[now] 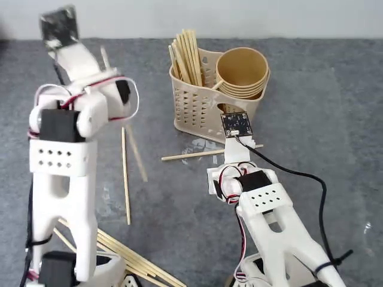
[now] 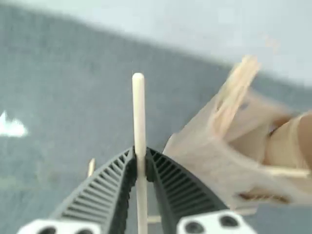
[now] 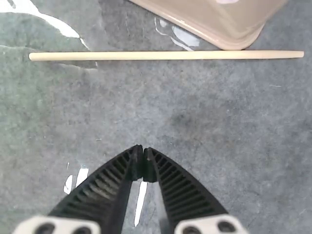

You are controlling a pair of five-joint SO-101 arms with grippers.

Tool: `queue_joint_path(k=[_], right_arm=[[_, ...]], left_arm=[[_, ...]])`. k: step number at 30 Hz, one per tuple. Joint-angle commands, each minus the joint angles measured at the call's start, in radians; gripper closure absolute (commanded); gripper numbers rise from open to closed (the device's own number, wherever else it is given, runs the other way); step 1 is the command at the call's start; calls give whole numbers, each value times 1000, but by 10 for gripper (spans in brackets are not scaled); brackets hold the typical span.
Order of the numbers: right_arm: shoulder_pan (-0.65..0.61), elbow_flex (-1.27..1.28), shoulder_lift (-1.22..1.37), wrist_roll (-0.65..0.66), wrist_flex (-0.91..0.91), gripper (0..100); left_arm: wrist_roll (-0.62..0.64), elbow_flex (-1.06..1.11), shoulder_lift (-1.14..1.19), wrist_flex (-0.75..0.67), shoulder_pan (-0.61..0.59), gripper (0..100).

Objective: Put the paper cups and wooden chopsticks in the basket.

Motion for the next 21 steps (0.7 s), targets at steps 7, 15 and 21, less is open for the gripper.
queue_joint_path(k=[7, 15, 21], right_arm=[[5, -3, -22, -5, -12, 990], [5, -3, -22, -5, -15, 990], [5, -3, -22, -5, -15, 990]], left_arm=[[87, -91, -44, -542, 31, 989], [28, 108, -44, -991, 124, 989], [-107, 354, -44, -1261, 184, 989]])
